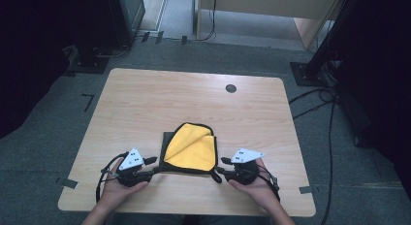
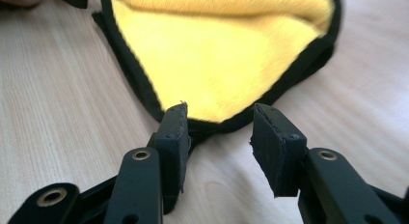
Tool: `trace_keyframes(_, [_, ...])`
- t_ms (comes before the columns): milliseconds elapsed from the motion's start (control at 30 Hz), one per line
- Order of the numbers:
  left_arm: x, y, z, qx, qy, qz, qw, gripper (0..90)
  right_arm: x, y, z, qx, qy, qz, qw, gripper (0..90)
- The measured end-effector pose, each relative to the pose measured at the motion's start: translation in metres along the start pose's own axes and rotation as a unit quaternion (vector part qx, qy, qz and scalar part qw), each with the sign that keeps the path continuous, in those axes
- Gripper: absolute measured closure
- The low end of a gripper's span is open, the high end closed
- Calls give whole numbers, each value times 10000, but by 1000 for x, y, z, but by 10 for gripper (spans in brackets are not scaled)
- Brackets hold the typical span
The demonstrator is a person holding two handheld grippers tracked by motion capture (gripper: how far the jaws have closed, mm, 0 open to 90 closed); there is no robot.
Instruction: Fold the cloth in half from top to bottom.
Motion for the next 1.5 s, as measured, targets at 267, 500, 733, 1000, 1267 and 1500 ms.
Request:
trace_keyframes(267, [-10,-5,8,525,148,167,9984,461,-23,13,51,-404,455,-218,9979,532])
trace_keyframes(500, [-23,1,5,373,-288,409,9980,478,-88,38,104,-1017,303,-489,9932,503])
trace_keyframes(733, [-23,4,1,265,-532,557,9967,487,-128,63,112,-1860,-126,-403,9816,665])
trace_keyframes(1000, [-11,-2,2,617,-58,346,9975,479,-107,50,101,-1584,-168,19,9872,864])
trace_keyframes(1267, [-12,0,12,787,208,325,9962,468,-70,29,84,-1190,192,150,9926,855])
trace_keyframes(1500, [-23,5,13,634,-254,435,9967,593,-49,14,62,-643,206,164,9976,837])
Point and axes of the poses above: each handheld gripper's, and its own axes: x roughly backward along the jaws, z roughly out of its top, y roughly to its right, the point moved 1 cm from there along -x, roughly forward along the jaws, and after that the axes turned 9 degrees about -x, right-handed, at the moved point
